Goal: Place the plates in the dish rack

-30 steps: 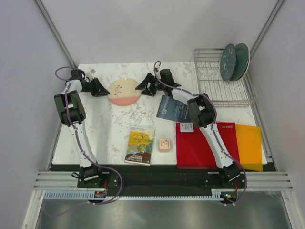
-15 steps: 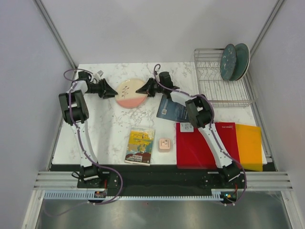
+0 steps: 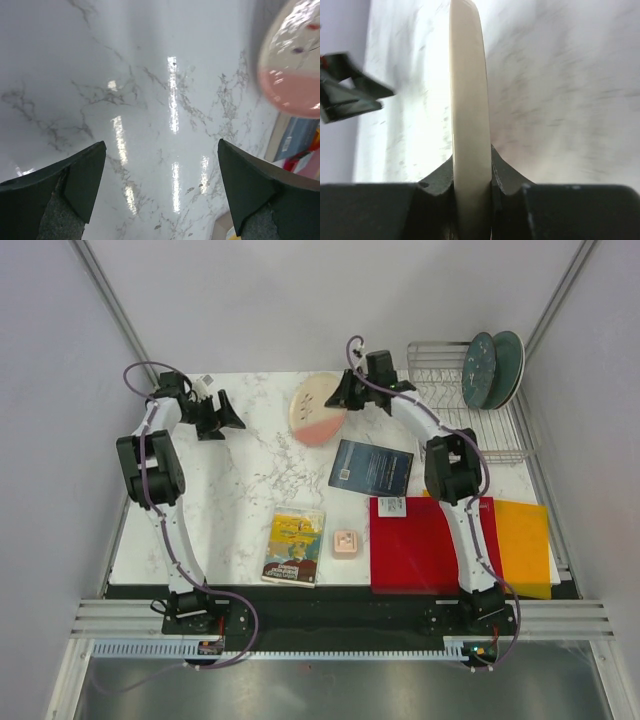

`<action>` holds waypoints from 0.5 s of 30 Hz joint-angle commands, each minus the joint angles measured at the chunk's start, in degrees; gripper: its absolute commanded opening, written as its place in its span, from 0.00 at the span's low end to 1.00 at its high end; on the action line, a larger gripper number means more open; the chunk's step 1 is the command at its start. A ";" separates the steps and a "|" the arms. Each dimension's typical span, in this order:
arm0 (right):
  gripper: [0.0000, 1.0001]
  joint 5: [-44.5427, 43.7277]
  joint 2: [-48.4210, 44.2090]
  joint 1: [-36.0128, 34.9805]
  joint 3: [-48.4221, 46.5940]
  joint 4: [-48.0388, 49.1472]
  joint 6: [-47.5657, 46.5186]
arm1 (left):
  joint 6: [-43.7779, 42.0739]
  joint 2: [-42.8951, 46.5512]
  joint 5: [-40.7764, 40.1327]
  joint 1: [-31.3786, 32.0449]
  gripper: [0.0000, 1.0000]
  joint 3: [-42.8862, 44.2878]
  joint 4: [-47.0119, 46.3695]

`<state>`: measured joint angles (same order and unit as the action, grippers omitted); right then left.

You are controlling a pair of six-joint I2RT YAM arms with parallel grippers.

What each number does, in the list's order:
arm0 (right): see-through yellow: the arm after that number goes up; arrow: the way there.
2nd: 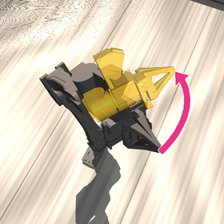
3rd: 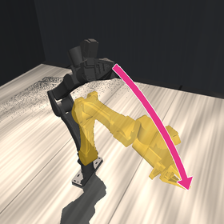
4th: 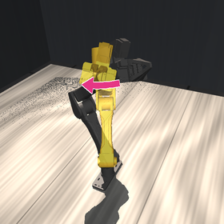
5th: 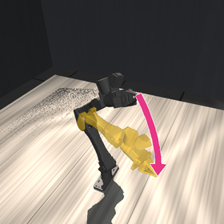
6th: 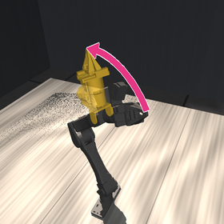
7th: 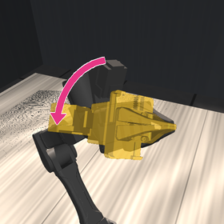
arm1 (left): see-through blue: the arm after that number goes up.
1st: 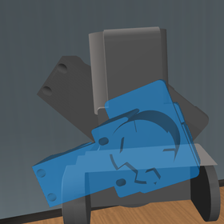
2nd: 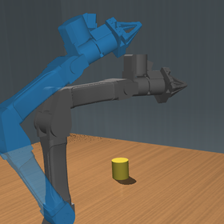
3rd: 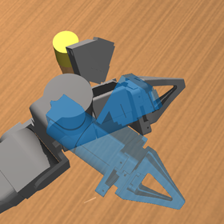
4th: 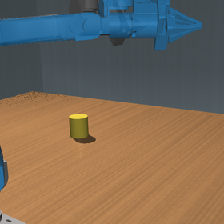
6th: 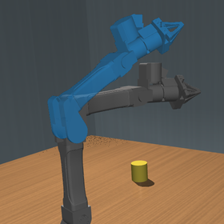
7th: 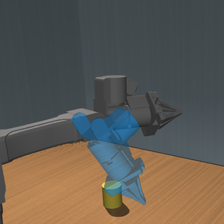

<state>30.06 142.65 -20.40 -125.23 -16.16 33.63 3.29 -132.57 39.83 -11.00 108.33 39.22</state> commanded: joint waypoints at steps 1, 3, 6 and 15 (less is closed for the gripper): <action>0.00 -12.89 -13.70 6.85 -8.01 -6.33 -18.05 | -5.03 7.06 -10.03 2.12 1.00 -1.63 0.77; 0.00 -15.20 -17.04 8.53 -7.92 -7.03 -22.44 | -6.62 9.60 -12.40 5.27 1.00 -2.07 0.59; 0.00 -20.03 -20.03 12.48 -9.15 -8.18 -26.67 | -8.74 11.98 -15.82 10.02 1.00 -1.64 0.16; 0.00 -29.70 -24.44 20.14 -9.15 -9.15 -37.75 | -5.66 14.62 -17.33 18.73 1.00 -1.28 -1.96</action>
<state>4.95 122.02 0.08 -131.17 -28.45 3.01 -1.89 -121.23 25.15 7.09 106.50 38.83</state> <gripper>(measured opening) 0.242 0.994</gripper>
